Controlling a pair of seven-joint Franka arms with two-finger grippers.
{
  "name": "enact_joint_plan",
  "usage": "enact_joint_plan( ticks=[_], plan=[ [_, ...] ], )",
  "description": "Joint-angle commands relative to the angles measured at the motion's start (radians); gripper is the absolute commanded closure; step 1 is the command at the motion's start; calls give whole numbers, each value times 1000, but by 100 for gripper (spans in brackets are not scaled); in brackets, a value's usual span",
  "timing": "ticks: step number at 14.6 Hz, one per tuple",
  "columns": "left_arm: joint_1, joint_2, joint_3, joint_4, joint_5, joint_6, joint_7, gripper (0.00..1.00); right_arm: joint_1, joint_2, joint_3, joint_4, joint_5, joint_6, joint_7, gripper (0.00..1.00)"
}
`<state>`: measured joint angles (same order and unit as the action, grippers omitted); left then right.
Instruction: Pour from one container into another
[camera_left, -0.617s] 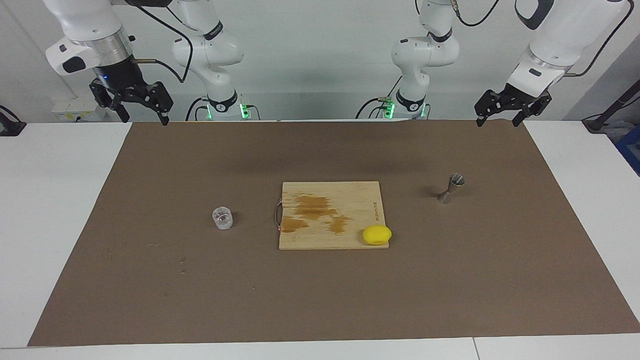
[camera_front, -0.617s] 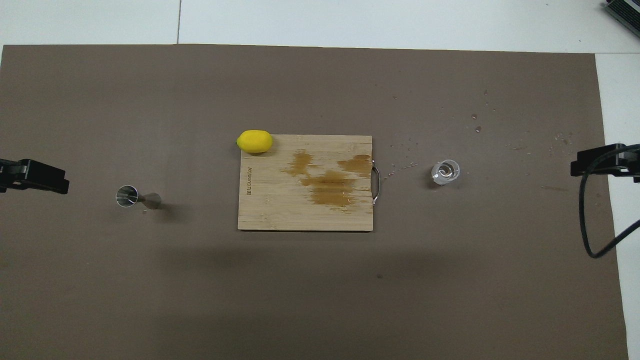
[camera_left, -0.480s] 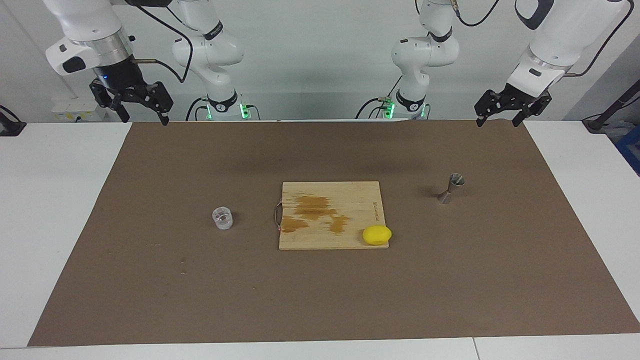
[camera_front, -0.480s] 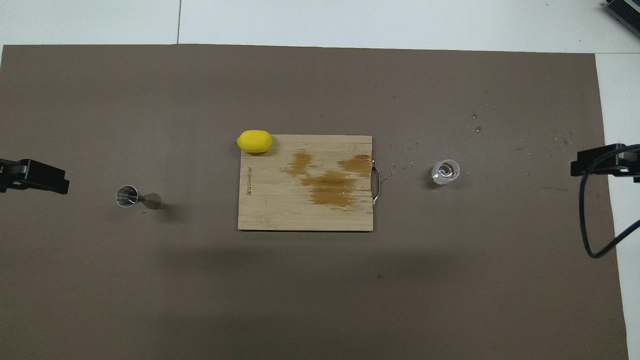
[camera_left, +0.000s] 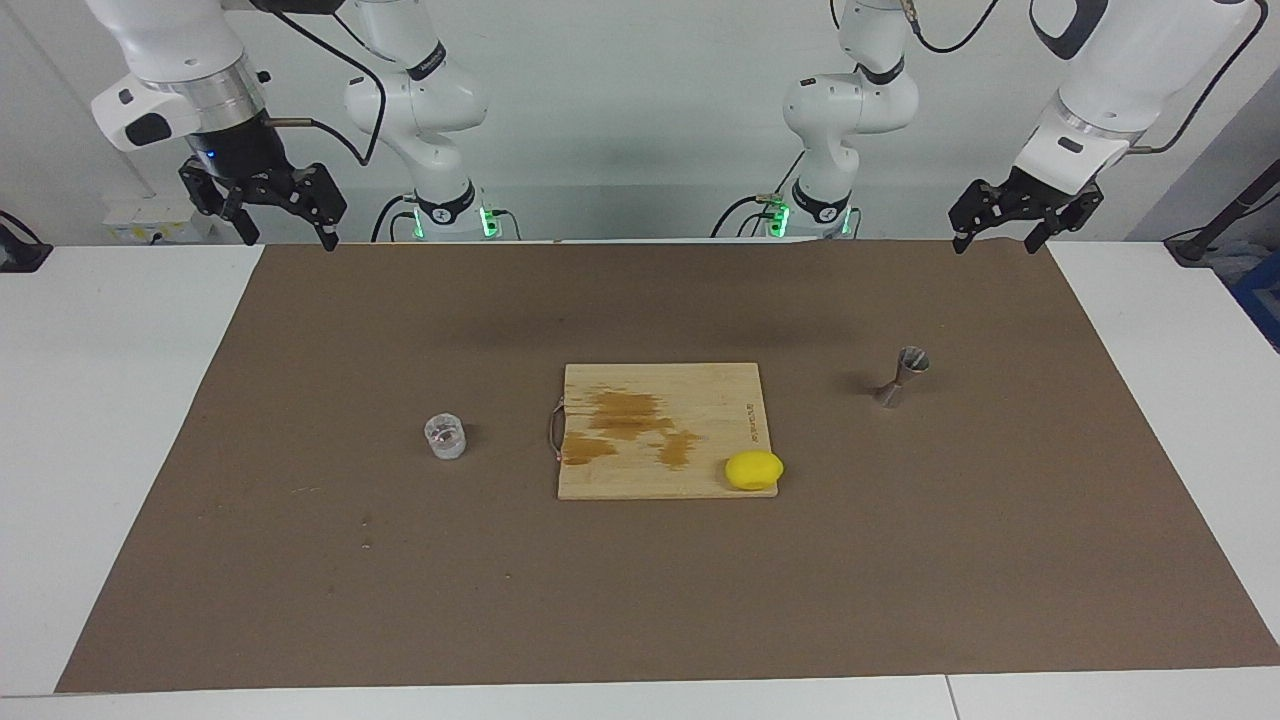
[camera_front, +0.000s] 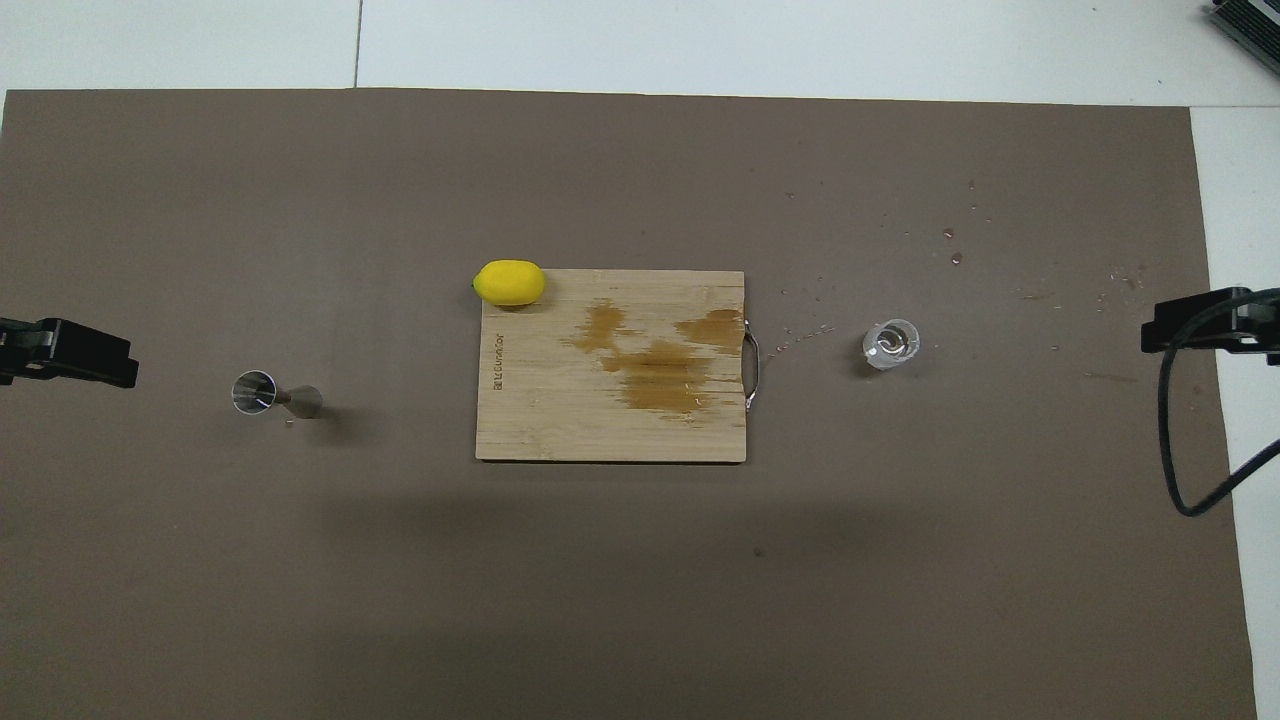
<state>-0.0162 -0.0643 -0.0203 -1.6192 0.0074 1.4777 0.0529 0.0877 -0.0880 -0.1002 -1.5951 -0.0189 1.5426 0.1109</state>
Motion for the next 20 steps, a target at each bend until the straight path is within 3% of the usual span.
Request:
enact_joint_plan(
  ticks=[1,13,20],
  plan=[
    [12,-14,-4,-21,-9,7,-10,0,-9,-16,4,-14,19,1,-10,0],
    [12,20,-41,35,-7,13,-10,0,-9,-16,4,-14,19,-1,-10,0],
    [38,-14,-35,-13,-9,47,-13,0,-9,-16,4,-14,19,-1,-10,0]
  ],
)
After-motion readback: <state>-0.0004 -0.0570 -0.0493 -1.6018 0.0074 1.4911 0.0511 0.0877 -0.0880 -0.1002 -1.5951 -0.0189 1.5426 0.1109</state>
